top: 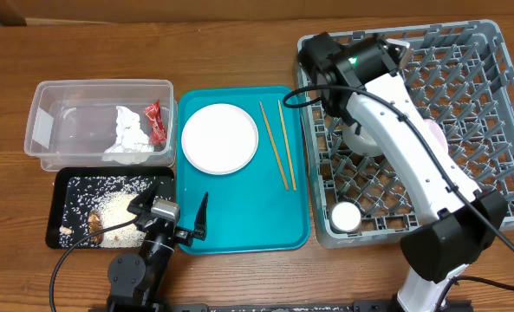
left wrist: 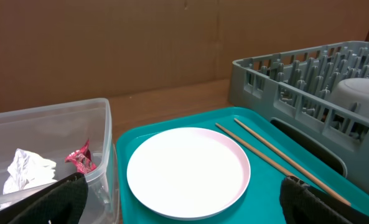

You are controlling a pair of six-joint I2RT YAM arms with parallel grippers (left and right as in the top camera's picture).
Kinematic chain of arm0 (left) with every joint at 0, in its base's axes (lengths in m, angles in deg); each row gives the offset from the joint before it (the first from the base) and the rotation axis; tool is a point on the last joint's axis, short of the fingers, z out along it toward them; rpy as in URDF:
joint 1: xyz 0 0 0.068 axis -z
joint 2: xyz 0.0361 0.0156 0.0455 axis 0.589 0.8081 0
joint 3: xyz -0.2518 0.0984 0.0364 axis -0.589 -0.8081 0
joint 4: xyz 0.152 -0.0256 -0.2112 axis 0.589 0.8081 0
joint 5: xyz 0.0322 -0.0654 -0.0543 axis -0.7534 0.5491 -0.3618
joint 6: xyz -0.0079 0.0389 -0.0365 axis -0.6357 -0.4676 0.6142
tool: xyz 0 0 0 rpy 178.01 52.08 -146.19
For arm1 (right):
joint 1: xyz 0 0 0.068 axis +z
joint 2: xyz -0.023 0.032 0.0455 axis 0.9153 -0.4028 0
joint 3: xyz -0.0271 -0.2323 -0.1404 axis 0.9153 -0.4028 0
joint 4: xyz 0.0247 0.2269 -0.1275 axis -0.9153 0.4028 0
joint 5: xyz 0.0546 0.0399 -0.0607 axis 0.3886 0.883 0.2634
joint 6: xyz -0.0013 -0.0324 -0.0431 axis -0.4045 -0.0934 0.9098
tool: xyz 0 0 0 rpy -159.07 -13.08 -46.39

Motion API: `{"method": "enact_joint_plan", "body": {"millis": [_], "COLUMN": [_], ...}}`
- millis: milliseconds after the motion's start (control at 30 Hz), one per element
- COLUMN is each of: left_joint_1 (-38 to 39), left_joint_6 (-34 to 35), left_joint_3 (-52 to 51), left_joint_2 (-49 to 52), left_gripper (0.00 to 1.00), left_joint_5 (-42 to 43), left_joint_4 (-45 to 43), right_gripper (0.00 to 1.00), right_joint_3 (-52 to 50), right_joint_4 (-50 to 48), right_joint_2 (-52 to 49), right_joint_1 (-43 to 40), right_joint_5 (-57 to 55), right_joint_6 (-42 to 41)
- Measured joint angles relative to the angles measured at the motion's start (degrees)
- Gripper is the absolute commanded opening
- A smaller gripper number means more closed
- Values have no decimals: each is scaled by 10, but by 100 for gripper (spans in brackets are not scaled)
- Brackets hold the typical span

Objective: Sort waste into correct bins and load items into the dishwasher
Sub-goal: 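Move the right gripper to the white plate and grasp its edge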

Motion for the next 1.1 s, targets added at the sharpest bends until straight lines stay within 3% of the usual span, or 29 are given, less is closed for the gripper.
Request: {"method": "enact_joint_plan", "body": {"millis": [133,267,400,533,667,800,1000,1100], "left_joint_1": [0,0,0,0,0,0,0,0], "left_joint_6": [0,0,0,0,0,0,0,0], "left_joint_3": [0,0,0,0,0,0,0,0], "left_joint_2": [0,0,0,0,0,0,0,0], "left_gripper": [100,100,100,100,100,100,100,100], "left_joint_5": [0,0,0,0,0,0,0,0], "left_joint_4": [0,0,0,0,0,0,0,0], "right_gripper": [57,57,59,59,50,39,34,20], "right_joint_3": [8,8,2,-34,-89,-130,-140,-140], "right_joint_4": [-62,-148,-186,-238,-296,-363,-417,-426], "right_joint_2": [1,1,0,-15,-67,-126,-165,-173], "right_joint_1": [27,52,63,57,51,52,55,57], "right_joint_5": [92,306,452,520,563,577,576,576], "right_joint_6": [72,193,248,245,223,196,154,141]}}
